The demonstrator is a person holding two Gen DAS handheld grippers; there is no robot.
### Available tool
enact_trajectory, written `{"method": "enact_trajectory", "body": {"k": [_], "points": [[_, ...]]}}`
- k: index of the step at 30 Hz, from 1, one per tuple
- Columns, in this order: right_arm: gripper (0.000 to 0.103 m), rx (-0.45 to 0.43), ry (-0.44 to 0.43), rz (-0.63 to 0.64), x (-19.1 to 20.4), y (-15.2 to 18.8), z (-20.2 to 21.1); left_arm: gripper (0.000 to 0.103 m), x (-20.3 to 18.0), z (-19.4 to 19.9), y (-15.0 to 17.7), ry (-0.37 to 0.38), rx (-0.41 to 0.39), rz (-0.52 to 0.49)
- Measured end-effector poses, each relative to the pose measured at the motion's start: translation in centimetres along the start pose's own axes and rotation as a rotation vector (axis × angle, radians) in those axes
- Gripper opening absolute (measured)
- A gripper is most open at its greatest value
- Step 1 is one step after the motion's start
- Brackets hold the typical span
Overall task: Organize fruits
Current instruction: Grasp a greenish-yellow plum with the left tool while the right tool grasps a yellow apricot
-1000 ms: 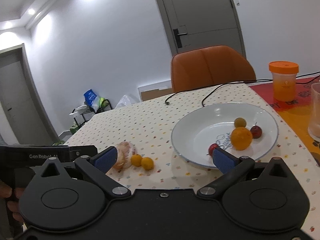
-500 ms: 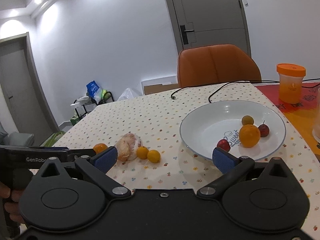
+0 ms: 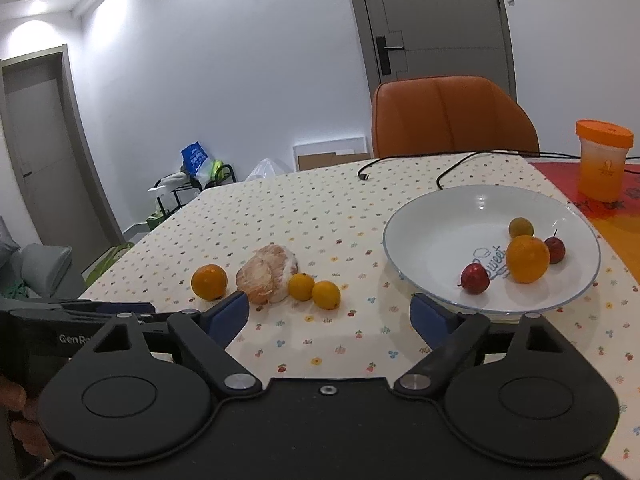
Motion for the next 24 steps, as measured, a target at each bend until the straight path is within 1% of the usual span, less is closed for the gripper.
{"method": "enact_trajectory", "body": {"k": [6,7,8,9,10,11,13,15,16,18,24], "points": [[0.086,0.017,0.002,0.001,0.1,0.4,-0.7,0.065,0.5,-1.0,0.8,0.005,0.033,0.02],[0.086,0.02,0.002,0.001,0.1,0.4,-0.8,0.059,0.6,-1.2,0.9,0.007,0.039,0.026],[0.086,0.022,0.001,0.002,0.1,0.4,-0.9,0.05,0.7,-1.4,1.0,0.009,0.046,0.03],[0.086,0.024,-0.001,0.002,0.1,0.4,-1.1,0.045,0.8,-1.5,1.0,0.008,0.051,0.033],[0.085,0.026,-0.001,0.004,0.2,0.5,-1.3,0.033,0.9,-1.6,1.0,-0.003,0.043,0.031],[0.083,0.03,-0.001,0.006,0.2,0.5,-1.4,0.025,1.1,-1.6,1.0,-0.009,0.041,0.033],[0.079,0.036,-0.005,0.006,0.2,0.4,-1.9,0.025,1.7,-1.6,0.7,0.006,0.036,0.075],[0.072,0.042,-0.008,0.007,0.3,0.3,-2.3,0.025,1.8,-1.6,0.4,-0.011,0.022,0.065],[0.071,0.045,-0.009,0.007,0.3,0.3,-2.6,0.025,1.8,-1.7,0.2,-0.016,0.017,0.057],[0.064,0.052,-0.011,0.008,0.3,0.2,-3.1,0.025,1.9,-1.9,-0.1,-0.01,0.02,0.062],[0.054,0.071,-0.016,0.01,0.2,-0.2,-4.4,0.025,2.0,-2.4,-0.6,-0.004,0.019,0.064]]}}
Point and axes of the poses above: each gripper's, at about its wrist camera, not at the fingertips, and z roughly against the way its jaws point, x to its left, y to its underside, the point moved 3 cm from there along -z, roughly the way its jaws point, and after that the axes turned 1 degree about z, right-handed, at the moved point
